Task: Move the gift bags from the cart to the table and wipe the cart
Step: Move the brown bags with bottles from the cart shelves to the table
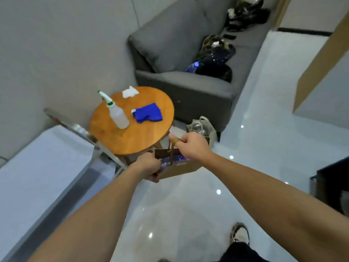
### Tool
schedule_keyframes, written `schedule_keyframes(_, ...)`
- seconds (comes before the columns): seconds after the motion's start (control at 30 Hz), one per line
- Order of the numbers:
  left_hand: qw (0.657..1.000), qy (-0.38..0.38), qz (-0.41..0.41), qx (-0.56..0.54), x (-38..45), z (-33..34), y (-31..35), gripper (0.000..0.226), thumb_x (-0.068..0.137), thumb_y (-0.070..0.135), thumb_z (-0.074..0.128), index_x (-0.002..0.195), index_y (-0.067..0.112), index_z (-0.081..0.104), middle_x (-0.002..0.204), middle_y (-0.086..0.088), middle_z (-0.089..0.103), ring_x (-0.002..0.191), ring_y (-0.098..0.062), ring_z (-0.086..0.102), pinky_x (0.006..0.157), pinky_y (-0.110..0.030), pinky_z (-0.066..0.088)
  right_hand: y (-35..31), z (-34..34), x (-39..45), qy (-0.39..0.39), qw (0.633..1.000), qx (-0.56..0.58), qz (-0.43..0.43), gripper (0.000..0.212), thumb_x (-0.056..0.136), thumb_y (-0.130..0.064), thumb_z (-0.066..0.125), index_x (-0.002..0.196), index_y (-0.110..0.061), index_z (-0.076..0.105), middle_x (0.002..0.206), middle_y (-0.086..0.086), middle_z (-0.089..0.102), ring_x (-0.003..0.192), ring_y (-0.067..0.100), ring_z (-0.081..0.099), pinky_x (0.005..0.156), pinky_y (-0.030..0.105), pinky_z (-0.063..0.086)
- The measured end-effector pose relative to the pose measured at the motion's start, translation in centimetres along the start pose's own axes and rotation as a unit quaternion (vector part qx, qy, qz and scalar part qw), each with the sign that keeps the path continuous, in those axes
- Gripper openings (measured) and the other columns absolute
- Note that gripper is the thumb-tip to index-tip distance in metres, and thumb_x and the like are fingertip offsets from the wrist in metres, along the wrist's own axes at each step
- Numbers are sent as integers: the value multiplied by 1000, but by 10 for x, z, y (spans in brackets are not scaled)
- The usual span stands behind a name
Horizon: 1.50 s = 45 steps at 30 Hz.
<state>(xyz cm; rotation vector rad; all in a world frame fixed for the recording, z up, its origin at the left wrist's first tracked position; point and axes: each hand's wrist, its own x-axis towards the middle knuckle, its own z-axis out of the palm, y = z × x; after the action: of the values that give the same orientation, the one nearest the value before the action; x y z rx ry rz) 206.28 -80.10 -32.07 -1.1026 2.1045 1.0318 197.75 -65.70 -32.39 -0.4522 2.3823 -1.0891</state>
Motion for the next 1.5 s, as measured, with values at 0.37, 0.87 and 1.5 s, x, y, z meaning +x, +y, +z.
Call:
schedule_keyframes(0.37, 968, 1, 165, 190, -41, 176, 321, 12, 102, 18, 54, 99, 10, 62, 89, -14, 72, 72, -25, 76, 70, -38, 65, 128, -304, -45, 246, 963, 108, 36, 50, 97, -46, 61, 59, -17, 50, 53, -2, 48, 51, 12, 50, 52, 23, 39)
schedule_keyframes(0.87, 789, -166, 393, 443, -45, 455, 588, 10, 94, 13, 56, 87, 8, 60, 84, -14, 70, 63, -25, 73, 60, -34, 64, 352, -515, -109, 450, 842, 90, 284, 29, 73, 7, 55, 56, -13, 42, 59, 2, 43, 59, 16, 40, 51, 27, 29)
schedule_keyframes(1.5, 542, -236, 602, 537, -63, 641, 773, 22, 95, 29, 62, 109, 14, 69, 109, -7, 67, 98, -26, 63, 87, -39, 58, 524, -630, -122, 594, 641, 95, 478, 15, 75, -1, 71, 63, -4, 62, 65, 12, 62, 67, 23, 61, 64, 49, 57)
